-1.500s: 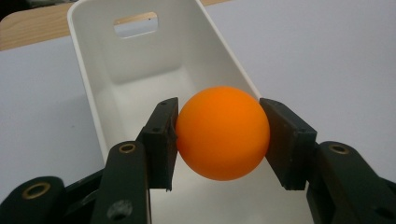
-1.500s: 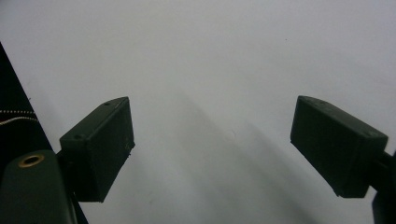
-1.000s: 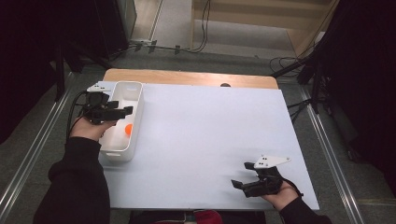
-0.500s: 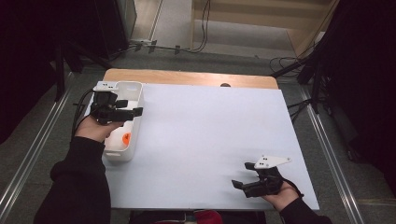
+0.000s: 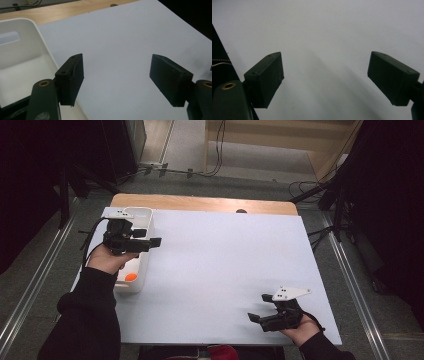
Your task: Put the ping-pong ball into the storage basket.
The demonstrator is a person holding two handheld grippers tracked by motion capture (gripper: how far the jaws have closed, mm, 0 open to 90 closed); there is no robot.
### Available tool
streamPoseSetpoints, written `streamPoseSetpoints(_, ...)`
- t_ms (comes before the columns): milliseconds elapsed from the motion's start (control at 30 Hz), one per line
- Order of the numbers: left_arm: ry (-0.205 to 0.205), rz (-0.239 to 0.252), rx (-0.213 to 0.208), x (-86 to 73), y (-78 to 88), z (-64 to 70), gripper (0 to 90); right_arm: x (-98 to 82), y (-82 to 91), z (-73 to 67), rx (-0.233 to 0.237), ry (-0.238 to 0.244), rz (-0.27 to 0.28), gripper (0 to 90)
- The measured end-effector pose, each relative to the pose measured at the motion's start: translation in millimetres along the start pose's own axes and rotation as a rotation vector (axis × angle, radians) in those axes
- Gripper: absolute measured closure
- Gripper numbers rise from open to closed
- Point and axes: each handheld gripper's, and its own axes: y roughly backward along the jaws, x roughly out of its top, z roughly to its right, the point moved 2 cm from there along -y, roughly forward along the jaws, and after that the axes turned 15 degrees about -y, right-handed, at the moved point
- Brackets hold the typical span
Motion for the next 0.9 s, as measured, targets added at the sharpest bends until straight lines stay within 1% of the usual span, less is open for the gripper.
streamPoseSetpoints(67, -0.007, -0.005, -0.005, 0.1, -1.8, 1.2, 28.1, -0.1, 0.2, -0.2, 0.001, 0.001, -0.001, 12.2)
streamPoseSetpoints(100, -0.003, -0.006, -0.007, 0.3, -3.1, 2.6, 28.1, -0.2, 0.3, -0.2, 0.001, 0.001, -0.001, 12.2)
streamPoseSetpoints(133, -0.012, -0.010, -0.012, 0.2, -4.6, 3.6, 28.1, -0.2, 0.3, -0.2, -0.001, -0.001, 0.000, 12.2)
streamPoseSetpoints(167, -0.010, -0.010, -0.009, 0.3, -5.9, 4.8, 28.1, -0.1, 0.3, -0.2, -0.001, -0.001, 0.000, 12.2)
streamPoseSetpoints(333, -0.028, -0.022, -0.027, 1.3, -13.2, 12.1, 28.1, -0.1, 0.2, -0.1, 0.002, 0.001, -0.001, 12.1)
streamPoseSetpoints(600, -0.039, -0.029, -0.059, 2.5, -23.6, 23.4, 28.1, -0.1, 0.0, -0.1, 0.002, 0.001, -0.001, 12.2)
streamPoseSetpoints(667, -0.050, -0.036, -0.060, 2.7, -25.5, 25.2, 28.1, -0.1, 0.1, 0.1, 0.002, 0.001, 0.000, 12.2)
streamPoseSetpoints(733, -0.055, -0.036, -0.066, 3.1, -27.2, 27.7, 28.1, -0.2, 0.2, -0.1, 0.002, -0.001, -0.001, 12.2)
streamPoseSetpoints(800, -0.052, -0.030, -0.070, 3.6, -28.4, 30.1, 28.1, -0.2, 0.2, 0.0, 0.002, 0.000, -0.001, 12.2)
streamPoseSetpoints(867, -0.068, -0.030, -0.077, 4.4, -29.6, 33.1, 28.1, -0.1, 0.1, 0.0, 0.002, 0.001, -0.001, 12.1)
streamPoseSetpoints(900, -0.066, -0.031, -0.078, 4.5, -29.8, 34.0, 28.1, -0.1, 0.1, 0.1, 0.002, 0.001, -0.001, 12.2)
